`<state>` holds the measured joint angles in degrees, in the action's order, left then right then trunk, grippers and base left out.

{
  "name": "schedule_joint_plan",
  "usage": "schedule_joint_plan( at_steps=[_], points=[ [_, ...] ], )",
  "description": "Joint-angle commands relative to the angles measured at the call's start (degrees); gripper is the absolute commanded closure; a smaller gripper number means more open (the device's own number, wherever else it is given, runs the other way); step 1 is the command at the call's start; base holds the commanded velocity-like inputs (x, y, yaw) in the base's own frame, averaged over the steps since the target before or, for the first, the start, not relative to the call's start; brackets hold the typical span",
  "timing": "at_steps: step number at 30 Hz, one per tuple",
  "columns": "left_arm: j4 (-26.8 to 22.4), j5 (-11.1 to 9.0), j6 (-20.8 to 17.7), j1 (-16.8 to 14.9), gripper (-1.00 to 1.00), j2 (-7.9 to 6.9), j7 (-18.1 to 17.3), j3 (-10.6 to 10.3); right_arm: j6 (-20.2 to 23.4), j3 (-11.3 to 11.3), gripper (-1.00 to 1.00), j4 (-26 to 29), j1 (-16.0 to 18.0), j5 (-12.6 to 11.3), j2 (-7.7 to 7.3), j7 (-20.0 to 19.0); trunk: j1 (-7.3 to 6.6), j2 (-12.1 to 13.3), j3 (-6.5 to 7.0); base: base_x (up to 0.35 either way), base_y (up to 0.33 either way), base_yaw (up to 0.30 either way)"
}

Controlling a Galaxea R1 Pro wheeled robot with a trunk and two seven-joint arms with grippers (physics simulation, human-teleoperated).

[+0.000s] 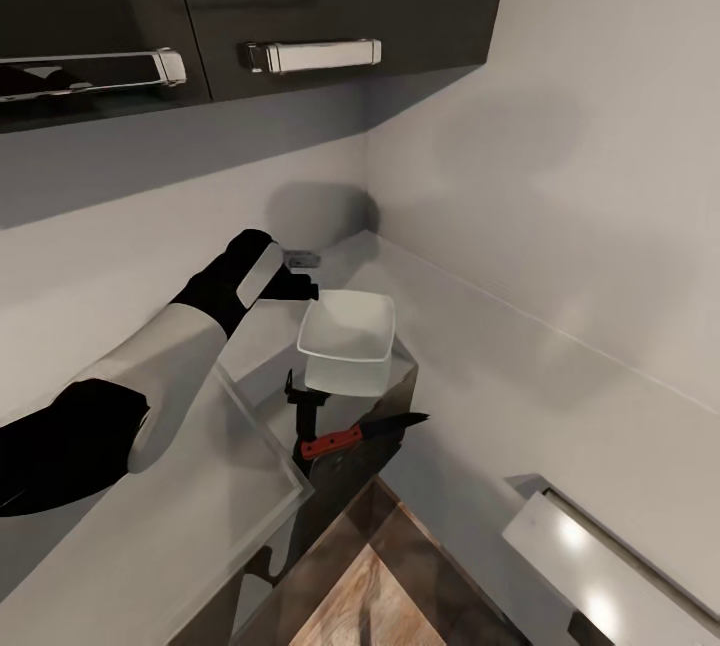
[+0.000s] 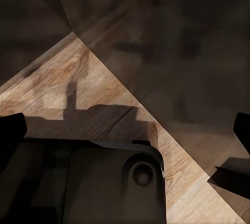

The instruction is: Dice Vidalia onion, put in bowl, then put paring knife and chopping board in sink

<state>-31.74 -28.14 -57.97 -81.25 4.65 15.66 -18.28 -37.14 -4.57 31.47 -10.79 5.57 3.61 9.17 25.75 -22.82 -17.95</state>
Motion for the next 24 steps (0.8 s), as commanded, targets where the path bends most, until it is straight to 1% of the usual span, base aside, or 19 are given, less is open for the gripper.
schedule_joint_plan(
  at_steps=[1, 11, 15, 21, 24],
  points=[
    [0.0, -0.6, -0.1, -0.1, -1.00, -0.02, 0.5, -0.3, 0.0, -0.1, -1.00, 0.1, 0.0, 0.6, -0.01, 0.6, 0.03, -0.1, -0.09, 0.000, 0.000, 0.000],
    [3.4, -0.6, -0.2, -0.1, -1.00, 0.28, 0.5, -0.3, 0.1, -0.1, -1.00, 0.3, 0.0, 0.6, 0.00, 0.7, 0.03, -0.1, -0.32, 0.000, 0.000, 0.000],
    [5.1, -0.6, -0.2, -0.1, -1.00, 0.71, 0.5, -0.3, 0.1, -0.1, -1.00, 0.3, 0.0, 0.6, -0.01, 0.7, 0.03, -0.1, -0.57, 0.000, 0.000, 0.000],
    [6.5, -0.6, -0.2, 0.0, -1.00, 1.41, 0.5, -0.3, 0.1, -0.1, -1.00, 0.3, 0.0, 0.6, 0.01, 0.7, 0.03, -0.1, -1.02, 0.000, 0.000, 0.000],
    [6.8, -0.6, -0.2, 0.0, -1.00, 1.52, 0.5, -0.3, 0.1, -0.1, -1.00, 0.3, 0.0, 0.6, 0.02, 0.7, 0.03, -0.1, -1.25, 0.000, 0.000, 0.000]
  ],
)
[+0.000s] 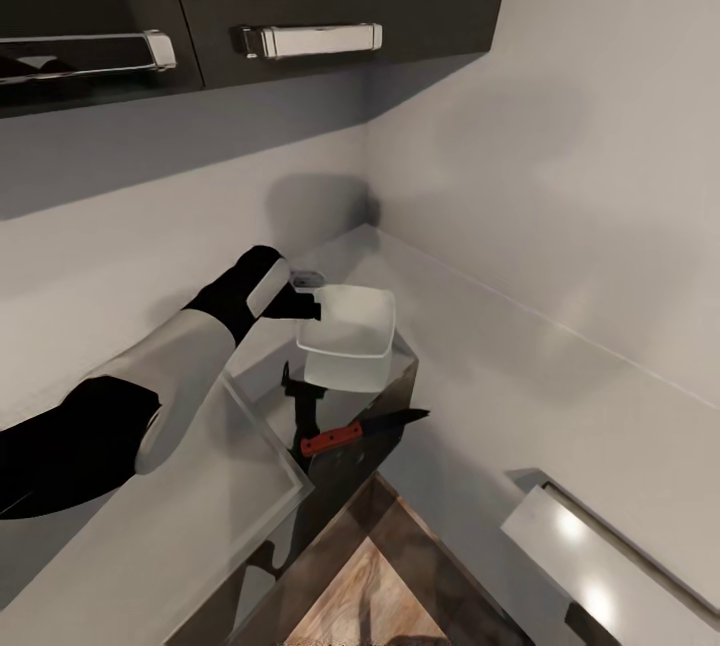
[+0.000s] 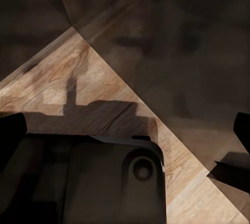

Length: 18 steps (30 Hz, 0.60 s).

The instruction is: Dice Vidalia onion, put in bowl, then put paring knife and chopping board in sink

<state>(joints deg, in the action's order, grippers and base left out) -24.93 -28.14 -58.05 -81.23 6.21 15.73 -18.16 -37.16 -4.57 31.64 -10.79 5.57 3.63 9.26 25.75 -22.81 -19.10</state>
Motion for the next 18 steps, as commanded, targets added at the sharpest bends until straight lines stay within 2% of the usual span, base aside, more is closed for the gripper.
schedule_joint_plan(
  at_steps=[1, 18],
  points=[
    [0.0, -0.6, -0.1, 0.0, -1.00, -0.01, 0.4, -0.4, 0.1, -0.1, -1.00, 0.1, 0.0, 0.6, 0.00, 0.6, 0.03, -0.1, -0.17, 0.000, 0.000, 0.000],
    [0.3, -0.6, -0.2, -0.1, -1.00, 0.46, 0.4, -0.4, 0.1, -0.1, -1.00, 0.1, 0.0, 0.6, 0.06, 0.6, 0.03, -0.1, -1.43, 0.000, 0.000, 0.000]
  ],
)
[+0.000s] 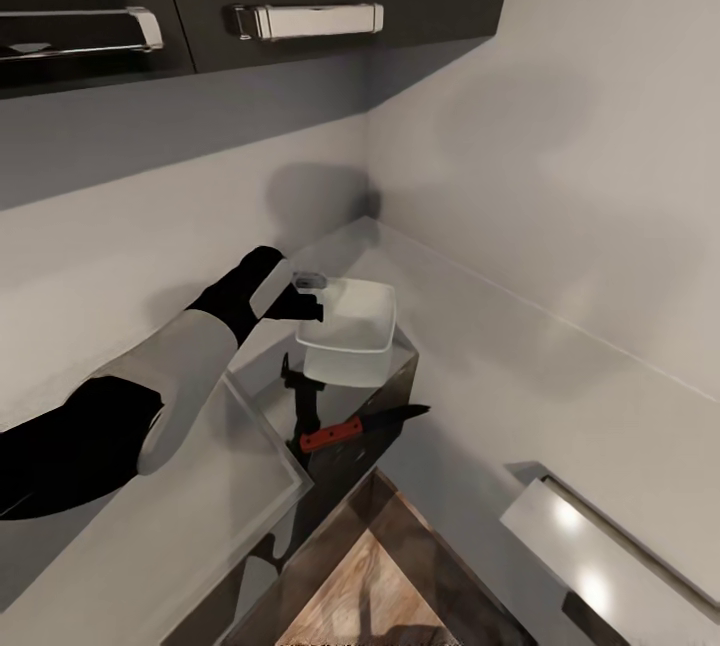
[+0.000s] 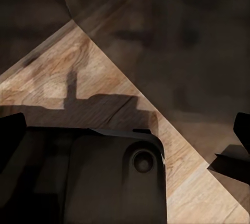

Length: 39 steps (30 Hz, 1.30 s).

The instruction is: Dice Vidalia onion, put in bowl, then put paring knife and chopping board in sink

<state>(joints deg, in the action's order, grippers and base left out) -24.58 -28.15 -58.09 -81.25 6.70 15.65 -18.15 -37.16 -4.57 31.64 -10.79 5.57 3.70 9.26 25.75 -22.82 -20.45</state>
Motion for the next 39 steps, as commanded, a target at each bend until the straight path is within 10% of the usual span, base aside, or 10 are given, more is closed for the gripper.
schedule_joint_plan(
  at_steps=[1, 39],
  points=[
    [0.0, -0.6, -0.1, -0.1, -1.00, 0.00, 0.4, -0.4, 0.1, -0.1, -1.00, 0.1, 0.0, 0.6, -0.01, 0.6, 0.03, -0.1, -0.16, 0.000, 0.000, 0.000],
    [-0.1, -0.6, -0.3, 0.5, -1.00, 0.50, 0.3, -0.4, 0.1, -0.2, -1.00, 0.1, 0.0, 0.6, 0.00, 0.6, 0.03, -0.1, -2.77, 0.000, 0.000, 0.000]
  ],
)
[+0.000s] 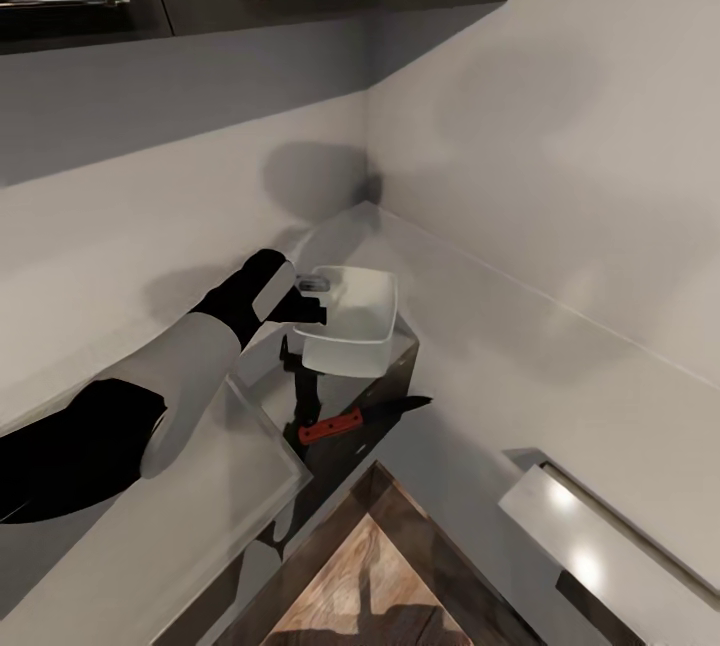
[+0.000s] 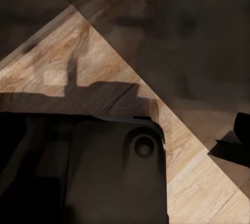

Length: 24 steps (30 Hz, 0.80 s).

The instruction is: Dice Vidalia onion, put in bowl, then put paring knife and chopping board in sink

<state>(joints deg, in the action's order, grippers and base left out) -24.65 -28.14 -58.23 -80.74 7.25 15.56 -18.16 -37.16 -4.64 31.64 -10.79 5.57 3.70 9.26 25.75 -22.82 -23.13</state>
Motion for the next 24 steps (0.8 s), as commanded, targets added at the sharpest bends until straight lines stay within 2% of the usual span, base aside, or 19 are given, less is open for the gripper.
schedule_joint_plan(
  at_steps=[1, 2, 3, 24],
  points=[
    [0.0, -0.6, -0.1, 0.0, -1.00, -0.04, 0.4, -0.4, 0.1, -0.1, -1.00, 0.1, 0.0, 0.6, -0.01, 0.6, 0.03, -0.1, -0.09, 0.000, 0.000, 0.000],
    [0.0, -0.6, -0.1, 0.0, -1.00, -0.04, 0.4, -0.4, 0.1, -0.1, -1.00, 0.1, 0.0, 0.6, -0.01, 0.6, 0.03, -0.1, -0.09, 0.000, 0.000, 0.000],
    [-0.1, -0.6, -0.1, -0.1, 1.00, -0.04, 0.4, -0.4, 0.1, -0.1, -1.00, 0.1, 0.0, 0.6, -0.01, 0.6, 0.03, -0.1, -0.09, 0.000, 0.000, 0.000],
    [-0.1, -0.6, -0.1, 0.0, 1.00, -0.04, 0.4, -0.4, 0.0, -0.1, -1.00, 0.1, 0.0, 0.6, -0.01, 0.6, 0.03, -0.1, -0.10, 0.000, 0.000, 0.000]
  ],
)
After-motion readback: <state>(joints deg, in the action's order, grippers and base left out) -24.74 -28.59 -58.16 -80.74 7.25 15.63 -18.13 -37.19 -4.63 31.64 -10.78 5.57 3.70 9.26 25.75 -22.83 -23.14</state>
